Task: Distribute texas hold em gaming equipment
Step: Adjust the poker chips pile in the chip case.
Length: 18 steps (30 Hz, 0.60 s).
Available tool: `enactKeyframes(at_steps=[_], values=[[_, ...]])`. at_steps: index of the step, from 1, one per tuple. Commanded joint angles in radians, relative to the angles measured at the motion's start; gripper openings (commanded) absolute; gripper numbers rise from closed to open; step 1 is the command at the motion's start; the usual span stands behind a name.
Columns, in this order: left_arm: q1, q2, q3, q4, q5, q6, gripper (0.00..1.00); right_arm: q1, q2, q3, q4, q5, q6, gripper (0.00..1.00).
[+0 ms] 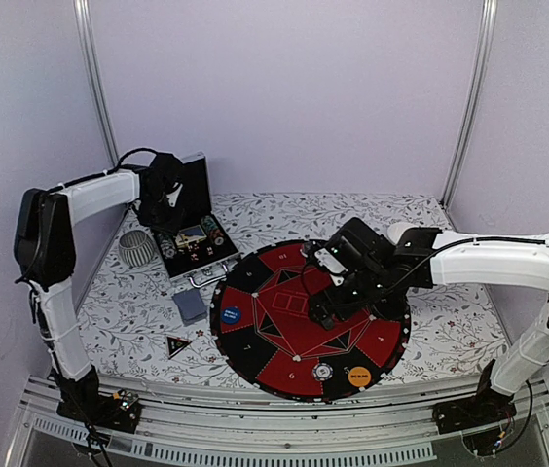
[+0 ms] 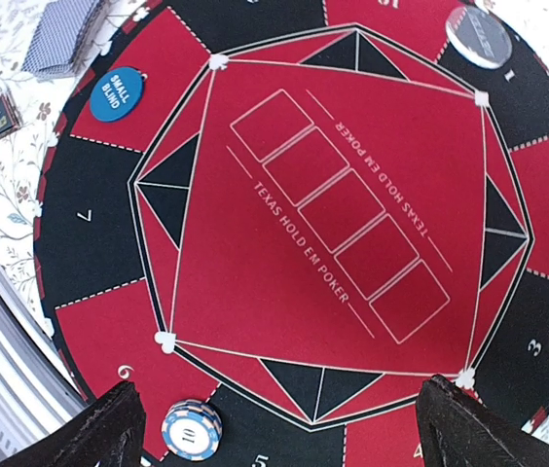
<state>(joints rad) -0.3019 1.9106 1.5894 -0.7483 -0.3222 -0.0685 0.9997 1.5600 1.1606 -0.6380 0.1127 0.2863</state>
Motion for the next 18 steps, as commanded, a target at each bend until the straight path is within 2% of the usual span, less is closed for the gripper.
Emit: enactKeyframes(at_steps=[1, 3, 7, 8, 18], values=[[0.033, 0.148, 0.117, -0.142, -0.093, 0.063, 0.61, -0.008, 0.018, -0.019, 0.05, -0.007, -0.081, 0.99], [0.036, 0.179, 0.153, -0.144, -0.095, 0.072, 0.6, -0.01, 0.016, -0.035, 0.055, -0.007, -0.093, 0.99], [0.046, 0.214, 0.18, -0.12, -0.052, 0.093, 0.42, -0.016, 0.014, -0.056, 0.071, -0.01, -0.098, 0.99], [0.049, 0.221, 0.18, -0.12, -0.031, 0.092, 0.4, -0.015, 0.015, -0.059, 0.073, -0.011, -0.099, 0.99], [0.054, 0.241, 0.132, -0.105, 0.022, 0.098, 0.4, -0.019, 0.02, -0.06, 0.077, -0.022, -0.104, 0.99]])
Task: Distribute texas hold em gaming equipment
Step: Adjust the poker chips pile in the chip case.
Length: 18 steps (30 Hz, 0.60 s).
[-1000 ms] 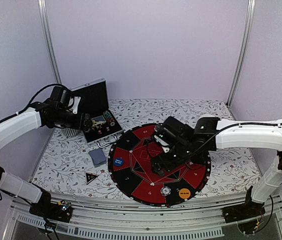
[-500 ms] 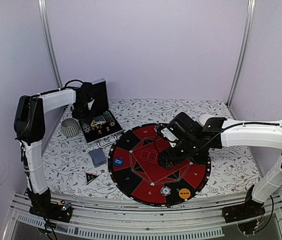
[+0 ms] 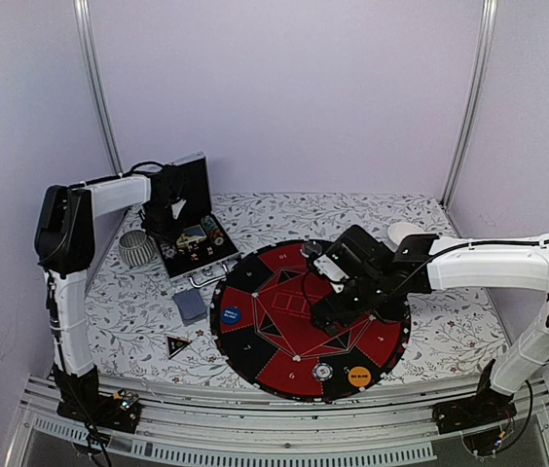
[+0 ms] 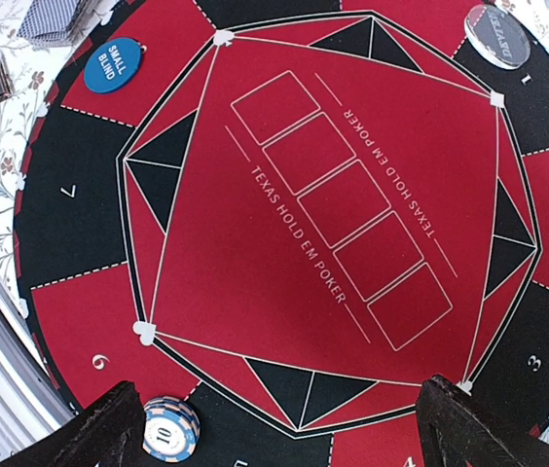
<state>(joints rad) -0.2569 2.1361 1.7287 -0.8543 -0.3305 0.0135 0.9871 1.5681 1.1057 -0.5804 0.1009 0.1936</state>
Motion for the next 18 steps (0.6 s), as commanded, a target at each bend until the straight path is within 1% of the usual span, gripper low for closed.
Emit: enactKeyframes(at_steps=[1, 5, 14, 18], values=[[0.011, 0.023, -0.004, 0.004, 0.031, 0.015, 0.4, -0.006, 0.012, -0.004, 0.02, -0.012, -0.011, 0.99], [0.014, 0.048, 0.0, 0.01, 0.005, 0.004, 0.37, -0.006, 0.012, -0.01, 0.019, -0.023, -0.01, 0.99], [0.017, 0.061, -0.032, 0.034, 0.031, 0.008, 0.29, -0.007, 0.015, -0.004, 0.019, -0.027, -0.013, 0.99], [0.013, 0.047, -0.043, 0.025, 0.047, -0.001, 0.28, -0.006, 0.016, -0.004, 0.018, -0.027, -0.016, 0.99]])
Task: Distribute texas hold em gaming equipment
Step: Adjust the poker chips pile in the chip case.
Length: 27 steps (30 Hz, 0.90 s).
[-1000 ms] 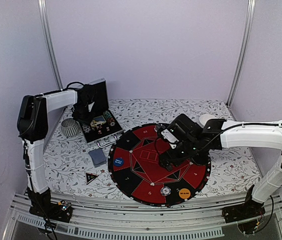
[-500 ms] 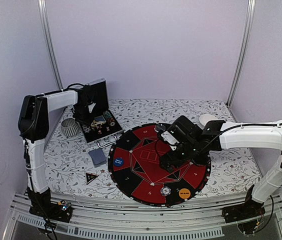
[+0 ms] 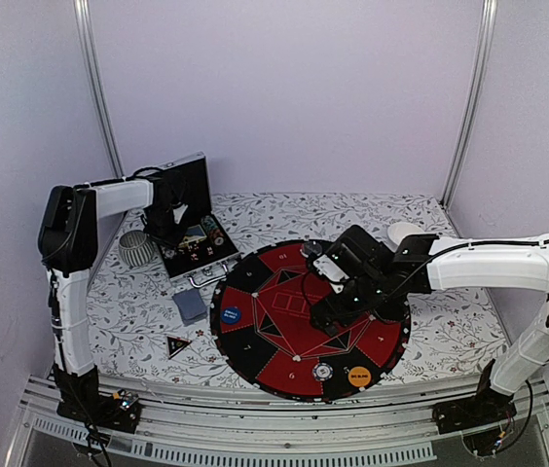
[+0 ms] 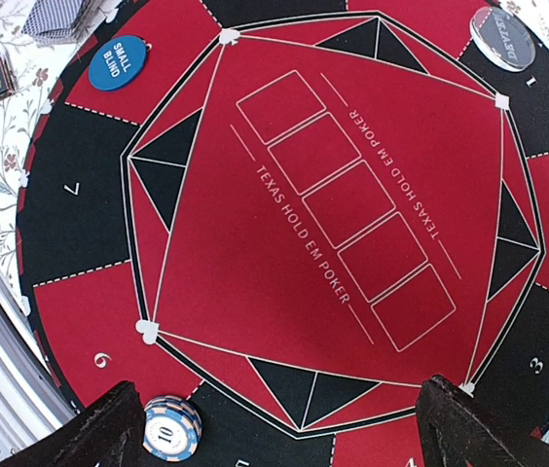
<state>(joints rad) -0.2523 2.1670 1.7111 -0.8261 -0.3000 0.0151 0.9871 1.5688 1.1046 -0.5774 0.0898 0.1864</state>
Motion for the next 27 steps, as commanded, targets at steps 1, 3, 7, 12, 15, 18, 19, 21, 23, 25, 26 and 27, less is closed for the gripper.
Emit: enactKeyframes(at_steps=[1, 3, 7, 12, 15, 18, 19, 21, 23, 25, 26, 27], values=[[0.008, 0.011, -0.031, -0.004, 0.021, -0.003, 0.28, -0.005, 0.017, -0.003, 0.016, -0.016, -0.009, 0.99], [0.006, 0.003, -0.042, -0.011, 0.028, -0.006, 0.28, -0.005, 0.019, 0.002, 0.015, -0.016, -0.011, 0.99], [0.004, -0.005, -0.048, -0.035, 0.021, -0.03, 0.28, -0.006, 0.019, 0.006, 0.014, -0.016, -0.012, 0.99], [-0.011, -0.032, -0.082, -0.025, -0.012, -0.043, 0.28, -0.006, 0.022, 0.009, 0.013, -0.023, -0.012, 0.99], [-0.018, -0.047, -0.089, -0.016, -0.028, -0.046, 0.28, -0.007, 0.025, 0.011, 0.012, -0.024, -0.012, 0.99], [-0.019, -0.052, -0.09, -0.002, -0.047, -0.034, 0.29, -0.006, 0.027, 0.011, 0.01, -0.031, -0.012, 0.99], [-0.019, -0.048, -0.086, 0.0, -0.058, -0.027, 0.3, -0.005, 0.028, 0.01, 0.01, -0.032, -0.012, 0.99], [-0.018, -0.029, -0.073, -0.001, -0.095, -0.017, 0.31, -0.006, 0.03, 0.011, 0.009, -0.034, -0.012, 0.99], [-0.018, -0.009, -0.059, -0.005, -0.131, -0.015, 0.31, -0.006, 0.033, 0.013, 0.007, -0.039, -0.012, 0.99], [-0.019, 0.0, -0.05, -0.006, -0.141, -0.015, 0.31, -0.007, 0.036, 0.016, 0.006, -0.043, -0.013, 0.99], [-0.021, -0.001, -0.047, -0.007, -0.141, -0.015, 0.32, -0.006, 0.037, 0.017, 0.006, -0.045, -0.014, 0.99], [-0.02, 0.0, -0.043, -0.006, -0.142, -0.015, 0.33, -0.006, 0.039, 0.016, 0.004, -0.049, -0.016, 0.99]])
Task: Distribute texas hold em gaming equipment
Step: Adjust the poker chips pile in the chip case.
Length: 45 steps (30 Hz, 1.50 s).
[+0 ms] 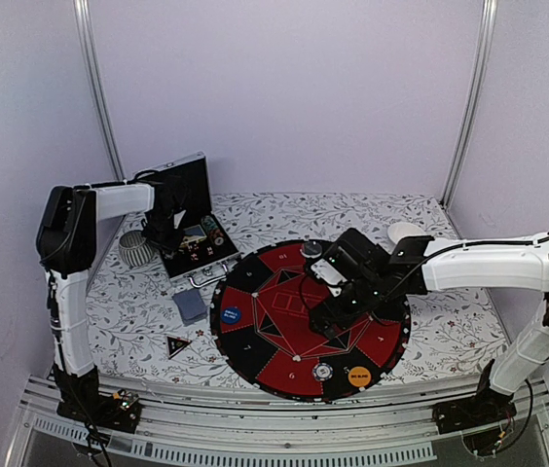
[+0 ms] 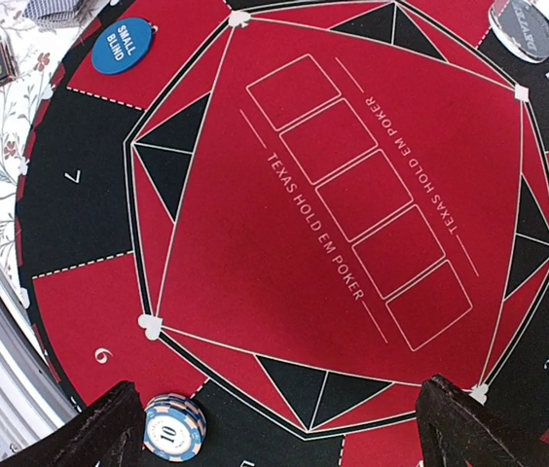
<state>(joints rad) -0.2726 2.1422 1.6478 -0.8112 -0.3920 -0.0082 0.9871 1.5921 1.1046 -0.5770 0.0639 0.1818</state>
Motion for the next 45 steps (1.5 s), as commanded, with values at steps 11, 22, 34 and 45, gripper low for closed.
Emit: enactKeyframes(at_steps=[11, 22, 34, 45], values=[[0.01, 0.046, 0.036, -0.006, 0.103, 0.041, 0.33, -0.006, 0.024, 0.014, -0.007, -0.016, -0.01, 0.99], [-0.021, 0.016, 0.016, -0.05, 0.142, 0.015, 0.29, -0.005, 0.017, 0.01, -0.024, -0.003, 0.006, 0.99], [-0.027, 0.072, 0.09, -0.025, 0.045, 0.049, 0.3, -0.005, 0.031, 0.015, -0.04, -0.007, 0.005, 0.99], [-0.021, 0.085, 0.116, -0.016, 0.126, 0.068, 0.29, -0.007, 0.045, 0.023, -0.045, -0.016, -0.004, 0.99]])
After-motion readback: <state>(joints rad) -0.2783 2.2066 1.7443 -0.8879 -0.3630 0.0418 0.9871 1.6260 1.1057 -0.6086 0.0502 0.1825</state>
